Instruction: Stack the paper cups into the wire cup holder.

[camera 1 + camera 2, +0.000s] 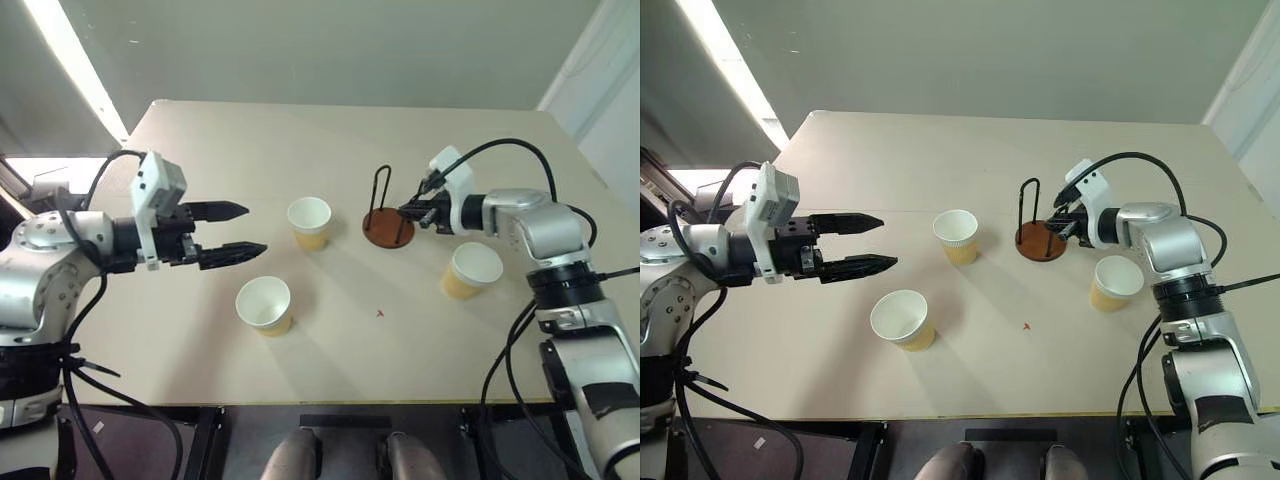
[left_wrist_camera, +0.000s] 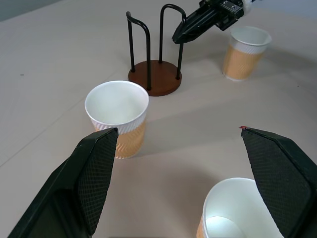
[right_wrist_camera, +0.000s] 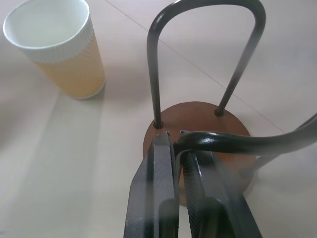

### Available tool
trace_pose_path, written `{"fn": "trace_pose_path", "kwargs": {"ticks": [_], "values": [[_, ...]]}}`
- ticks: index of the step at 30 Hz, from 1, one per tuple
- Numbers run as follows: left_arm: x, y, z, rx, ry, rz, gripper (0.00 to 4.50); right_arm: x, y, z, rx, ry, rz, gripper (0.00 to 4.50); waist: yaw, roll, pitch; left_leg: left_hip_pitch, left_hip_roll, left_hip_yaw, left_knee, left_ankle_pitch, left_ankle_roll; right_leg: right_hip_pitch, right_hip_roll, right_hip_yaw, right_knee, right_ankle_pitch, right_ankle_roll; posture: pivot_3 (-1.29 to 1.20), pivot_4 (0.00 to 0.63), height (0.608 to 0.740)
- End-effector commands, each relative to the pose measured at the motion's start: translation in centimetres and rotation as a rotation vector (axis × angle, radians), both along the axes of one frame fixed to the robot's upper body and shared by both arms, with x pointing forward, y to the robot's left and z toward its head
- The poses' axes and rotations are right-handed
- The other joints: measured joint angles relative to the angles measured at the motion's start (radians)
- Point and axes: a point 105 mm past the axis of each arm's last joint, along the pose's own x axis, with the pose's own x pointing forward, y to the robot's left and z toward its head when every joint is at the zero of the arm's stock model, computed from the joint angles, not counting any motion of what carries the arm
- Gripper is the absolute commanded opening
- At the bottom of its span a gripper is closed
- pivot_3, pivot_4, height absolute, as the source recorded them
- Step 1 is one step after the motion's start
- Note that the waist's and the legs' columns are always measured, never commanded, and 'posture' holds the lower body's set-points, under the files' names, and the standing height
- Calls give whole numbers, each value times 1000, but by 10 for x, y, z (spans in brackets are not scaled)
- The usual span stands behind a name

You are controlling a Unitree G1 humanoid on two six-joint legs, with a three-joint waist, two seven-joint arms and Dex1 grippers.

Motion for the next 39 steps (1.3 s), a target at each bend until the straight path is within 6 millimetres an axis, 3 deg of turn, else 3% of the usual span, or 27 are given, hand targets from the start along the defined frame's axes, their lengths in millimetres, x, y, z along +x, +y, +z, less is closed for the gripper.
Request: {"fn": "trace_pose_path", "kwargs": {"ticks": [1, 4, 9, 12, 17, 28, 33, 39], "values": [[-8, -6, 9, 31, -10, -67, 4288, -19, 5, 30, 5, -93, 110, 34, 0, 0, 0, 0, 0, 0, 0, 0, 0, 0, 0, 0, 0, 0, 0, 0, 150, 740], [-16, -14, 9, 62, 18, -150, 4288, -48, 9, 38, -37, -102, 262, 34, 2, 0, 0, -2, 0, 0, 0, 0, 0, 0, 0, 0, -1, 0, 0, 0, 150, 740], [-32, -30, 7, 104, 59, -296, 4288, -101, 12, 34, -159, -45, 481, 34, 4, 0, 0, -3, 0, 0, 0, 0, 0, -1, 0, -1, -2, 0, 0, 0, 150, 740], [-36, -35, 6, 118, 71, -344, 4288, -117, 15, 27, -196, -22, 536, 34, -1, 0, 0, -2, 0, 0, 1, 0, 0, 0, 0, 0, -2, 0, 0, 0, 150, 740], [-41, -43, 5, 142, 82, -407, 4288, -125, 18, 7, -241, 10, 564, 34, -7, 0, 0, 2, 1, 2, 1, 0, 0, 1, 0, 2, -1, 0, 0, 0, 150, 740], [-41, -46, 8, 148, 73, -410, 4288, -119, 17, -27, -334, 42, 576, 34, -9, -1, 0, 3, 1, 2, 1, 0, 0, 1, 0, 2, -1, 0, 0, 0, 150, 740], [-41, -47, 9, 146, 69, -400, 4288, -115, 14, -27, -332, 45, 566, 1495, -9, -1, 0, 3, 1, 2, 1, 0, 0, 1, 0, 2, -1, 0, 0, 0, 150, 740], [-39, -49, 10, 138, 66, -394, 4288, -114, 9, -23, -326, 33, 538, 3681, -9, -1, 0, 3, 1, 2, 1, 0, 0, 1, 0, 2, -1, 0, 0, 0, 150, 740]]}}
